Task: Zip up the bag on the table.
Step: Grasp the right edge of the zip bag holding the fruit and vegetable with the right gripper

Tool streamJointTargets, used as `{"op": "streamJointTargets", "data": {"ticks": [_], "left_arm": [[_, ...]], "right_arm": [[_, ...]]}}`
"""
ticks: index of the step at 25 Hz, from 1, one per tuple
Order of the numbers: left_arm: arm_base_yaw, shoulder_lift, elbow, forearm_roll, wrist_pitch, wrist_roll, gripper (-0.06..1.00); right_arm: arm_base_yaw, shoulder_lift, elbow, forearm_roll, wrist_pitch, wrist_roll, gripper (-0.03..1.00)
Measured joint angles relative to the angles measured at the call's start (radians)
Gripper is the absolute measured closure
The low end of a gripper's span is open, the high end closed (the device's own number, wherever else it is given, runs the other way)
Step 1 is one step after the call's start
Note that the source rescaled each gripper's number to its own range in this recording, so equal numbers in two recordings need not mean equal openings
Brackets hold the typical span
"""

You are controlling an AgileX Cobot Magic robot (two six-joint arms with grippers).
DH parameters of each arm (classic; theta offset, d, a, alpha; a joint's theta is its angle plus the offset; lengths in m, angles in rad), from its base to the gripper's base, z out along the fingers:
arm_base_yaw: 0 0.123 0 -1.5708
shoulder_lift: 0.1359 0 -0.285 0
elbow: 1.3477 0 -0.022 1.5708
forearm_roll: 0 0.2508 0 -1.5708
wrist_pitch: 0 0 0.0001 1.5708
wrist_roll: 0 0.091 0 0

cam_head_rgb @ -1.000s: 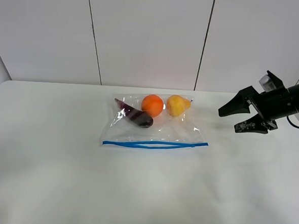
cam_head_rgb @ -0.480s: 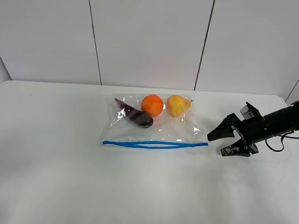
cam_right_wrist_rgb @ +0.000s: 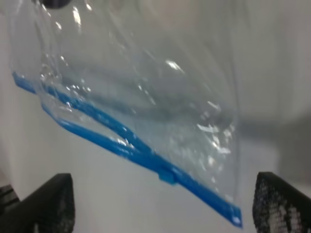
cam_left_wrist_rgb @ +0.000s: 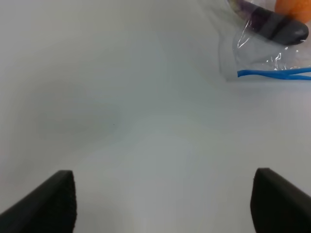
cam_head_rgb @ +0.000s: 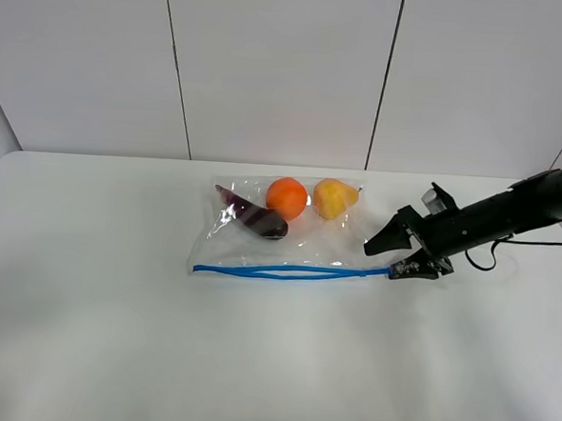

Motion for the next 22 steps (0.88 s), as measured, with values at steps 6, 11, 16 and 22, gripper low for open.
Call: {"op": "streamJointTargets", "data": {"ticks": [6, 11, 16, 22], "left_arm": [[0.000, 0.000, 0.000, 0.000, 0.000, 0.000, 0.02], [0.000, 0.000, 0.000, 0.000, 0.000, 0.000, 0.02], [0.000, 0.000, 0.000, 0.000, 0.000, 0.000, 0.02], [0.000, 0.000, 0.000, 0.000, 0.000, 0.000, 0.02]], "right_arm": [[0.009, 0.031, -0.034, -0.011, 0.010, 0.035, 0.13], [0.009, 0.059, -0.034, -0.017, 0.031, 0.038, 0.13], [0.009, 0.062, -0.035, -0.001, 0.033, 0.034, 0.13], [0.009, 0.067, -0.035, 0.001, 0.030, 0.030, 0.24]]}}
